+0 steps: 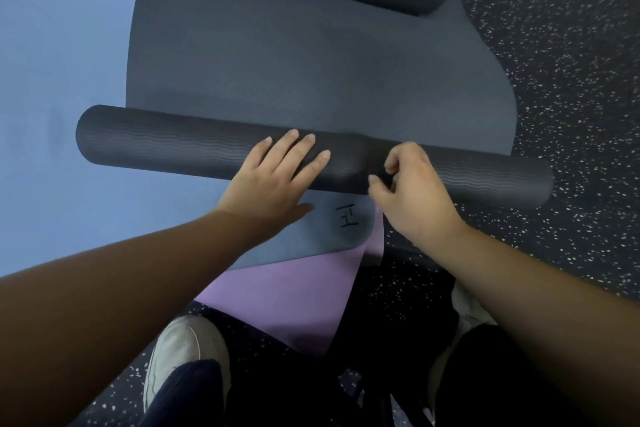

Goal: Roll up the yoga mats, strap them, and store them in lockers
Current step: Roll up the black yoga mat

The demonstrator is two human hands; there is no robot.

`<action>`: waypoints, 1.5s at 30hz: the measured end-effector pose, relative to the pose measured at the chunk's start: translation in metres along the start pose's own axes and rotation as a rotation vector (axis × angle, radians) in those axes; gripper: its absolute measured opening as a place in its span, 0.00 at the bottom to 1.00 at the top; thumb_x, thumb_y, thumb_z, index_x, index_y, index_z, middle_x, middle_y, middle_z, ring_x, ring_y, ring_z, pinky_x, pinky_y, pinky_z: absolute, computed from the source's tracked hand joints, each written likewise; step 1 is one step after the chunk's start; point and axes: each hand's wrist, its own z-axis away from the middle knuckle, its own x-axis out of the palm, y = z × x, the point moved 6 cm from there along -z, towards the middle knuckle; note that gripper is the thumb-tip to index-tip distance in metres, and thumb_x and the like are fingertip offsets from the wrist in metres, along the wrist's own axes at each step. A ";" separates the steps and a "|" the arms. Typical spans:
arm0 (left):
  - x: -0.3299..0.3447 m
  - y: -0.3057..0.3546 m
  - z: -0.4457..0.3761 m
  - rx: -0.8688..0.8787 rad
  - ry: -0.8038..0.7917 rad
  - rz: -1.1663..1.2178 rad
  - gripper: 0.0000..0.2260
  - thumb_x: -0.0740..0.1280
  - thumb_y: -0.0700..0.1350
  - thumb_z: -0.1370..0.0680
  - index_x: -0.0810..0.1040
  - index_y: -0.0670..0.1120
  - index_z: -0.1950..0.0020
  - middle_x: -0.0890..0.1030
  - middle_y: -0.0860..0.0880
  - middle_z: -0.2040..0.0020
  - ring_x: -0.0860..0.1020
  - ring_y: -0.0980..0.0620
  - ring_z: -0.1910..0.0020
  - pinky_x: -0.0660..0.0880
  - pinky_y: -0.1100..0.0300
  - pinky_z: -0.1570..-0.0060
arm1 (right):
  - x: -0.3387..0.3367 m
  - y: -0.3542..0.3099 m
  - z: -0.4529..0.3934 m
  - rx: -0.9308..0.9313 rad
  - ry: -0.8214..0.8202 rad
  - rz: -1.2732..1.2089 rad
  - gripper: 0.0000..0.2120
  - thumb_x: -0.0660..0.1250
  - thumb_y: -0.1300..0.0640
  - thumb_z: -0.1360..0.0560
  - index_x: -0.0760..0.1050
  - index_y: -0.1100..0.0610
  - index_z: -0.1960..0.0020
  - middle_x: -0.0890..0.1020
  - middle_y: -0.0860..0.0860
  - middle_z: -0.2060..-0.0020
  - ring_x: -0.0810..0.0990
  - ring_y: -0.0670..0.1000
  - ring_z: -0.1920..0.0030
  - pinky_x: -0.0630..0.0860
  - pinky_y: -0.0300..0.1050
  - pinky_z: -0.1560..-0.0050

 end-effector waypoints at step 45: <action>-0.023 0.008 0.042 0.122 -0.330 0.463 0.30 0.67 0.64 0.31 0.64 0.65 0.30 0.82 0.58 0.53 0.79 0.53 0.58 0.71 0.60 0.64 | 0.042 -0.021 0.041 -0.372 -0.580 0.463 0.31 0.67 0.34 0.31 0.64 0.51 0.37 0.78 0.48 0.48 0.77 0.51 0.47 0.67 0.44 0.56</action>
